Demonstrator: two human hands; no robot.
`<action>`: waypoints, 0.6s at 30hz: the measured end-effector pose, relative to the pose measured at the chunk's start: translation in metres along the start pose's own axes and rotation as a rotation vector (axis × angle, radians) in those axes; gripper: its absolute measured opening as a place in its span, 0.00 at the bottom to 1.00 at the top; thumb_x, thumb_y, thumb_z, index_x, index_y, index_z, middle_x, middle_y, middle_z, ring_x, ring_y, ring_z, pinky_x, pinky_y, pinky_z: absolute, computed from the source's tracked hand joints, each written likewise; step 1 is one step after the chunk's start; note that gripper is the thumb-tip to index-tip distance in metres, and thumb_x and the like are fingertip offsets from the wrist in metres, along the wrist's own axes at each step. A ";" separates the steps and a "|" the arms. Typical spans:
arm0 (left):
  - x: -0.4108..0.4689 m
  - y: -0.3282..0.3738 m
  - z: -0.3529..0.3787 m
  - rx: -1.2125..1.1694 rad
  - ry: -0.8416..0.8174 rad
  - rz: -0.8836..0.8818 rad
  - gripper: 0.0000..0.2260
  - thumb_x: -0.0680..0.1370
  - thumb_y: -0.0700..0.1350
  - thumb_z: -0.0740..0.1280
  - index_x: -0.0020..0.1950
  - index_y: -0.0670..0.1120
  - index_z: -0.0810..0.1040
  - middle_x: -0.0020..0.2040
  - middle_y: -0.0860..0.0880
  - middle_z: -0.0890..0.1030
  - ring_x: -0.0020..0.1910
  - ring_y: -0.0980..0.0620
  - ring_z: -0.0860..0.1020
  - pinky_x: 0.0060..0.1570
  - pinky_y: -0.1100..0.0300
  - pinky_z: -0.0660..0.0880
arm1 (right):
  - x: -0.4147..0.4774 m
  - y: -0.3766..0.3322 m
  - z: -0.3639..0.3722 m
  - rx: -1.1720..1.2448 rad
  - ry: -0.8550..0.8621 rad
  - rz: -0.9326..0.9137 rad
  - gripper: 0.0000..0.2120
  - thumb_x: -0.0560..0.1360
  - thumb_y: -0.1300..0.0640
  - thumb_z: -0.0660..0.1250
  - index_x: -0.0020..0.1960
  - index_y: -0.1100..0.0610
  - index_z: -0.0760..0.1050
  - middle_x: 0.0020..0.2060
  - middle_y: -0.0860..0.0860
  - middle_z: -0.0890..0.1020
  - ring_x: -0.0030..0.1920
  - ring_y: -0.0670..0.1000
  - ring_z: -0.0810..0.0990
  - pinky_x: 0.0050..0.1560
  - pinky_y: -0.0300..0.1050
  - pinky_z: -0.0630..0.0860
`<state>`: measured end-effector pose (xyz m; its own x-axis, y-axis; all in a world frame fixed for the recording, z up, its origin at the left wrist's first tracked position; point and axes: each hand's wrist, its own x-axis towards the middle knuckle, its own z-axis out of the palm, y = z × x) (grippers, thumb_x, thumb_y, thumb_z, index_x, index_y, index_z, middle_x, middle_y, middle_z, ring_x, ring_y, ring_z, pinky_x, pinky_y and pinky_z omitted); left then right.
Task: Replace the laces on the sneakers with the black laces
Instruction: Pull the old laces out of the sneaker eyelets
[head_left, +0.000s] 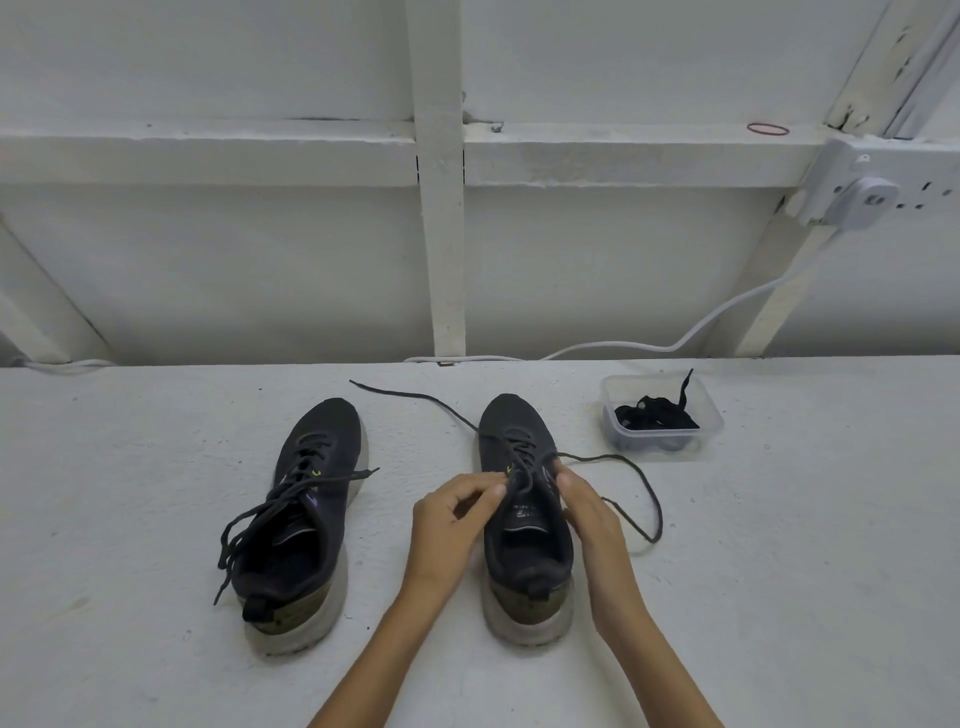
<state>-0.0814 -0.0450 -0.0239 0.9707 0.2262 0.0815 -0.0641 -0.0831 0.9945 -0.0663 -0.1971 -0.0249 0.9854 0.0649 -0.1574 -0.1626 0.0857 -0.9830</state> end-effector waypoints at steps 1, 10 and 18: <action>0.004 0.002 -0.002 0.006 -0.031 -0.023 0.07 0.76 0.37 0.71 0.47 0.48 0.86 0.47 0.53 0.86 0.51 0.55 0.83 0.52 0.65 0.77 | 0.001 0.001 0.004 0.011 -0.012 0.011 0.24 0.75 0.41 0.68 0.68 0.49 0.75 0.65 0.44 0.78 0.67 0.43 0.74 0.72 0.52 0.68; 0.033 0.010 -0.007 0.482 -0.204 -0.027 0.04 0.78 0.46 0.66 0.47 0.47 0.79 0.43 0.54 0.83 0.46 0.55 0.81 0.51 0.56 0.78 | -0.001 0.000 0.011 0.016 -0.053 0.028 0.21 0.78 0.50 0.65 0.71 0.46 0.70 0.72 0.41 0.69 0.72 0.41 0.66 0.76 0.48 0.60; 0.039 0.011 -0.004 0.355 -0.156 -0.053 0.06 0.81 0.49 0.62 0.49 0.47 0.75 0.38 0.52 0.82 0.39 0.55 0.80 0.44 0.55 0.79 | -0.003 -0.001 0.011 0.002 -0.055 0.025 0.26 0.75 0.46 0.67 0.71 0.46 0.69 0.72 0.41 0.69 0.72 0.40 0.65 0.76 0.47 0.60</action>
<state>-0.0449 -0.0327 -0.0091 0.9958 0.0915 -0.0075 0.0447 -0.4120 0.9101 -0.0700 -0.1862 -0.0219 0.9768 0.1220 -0.1759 -0.1869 0.0851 -0.9787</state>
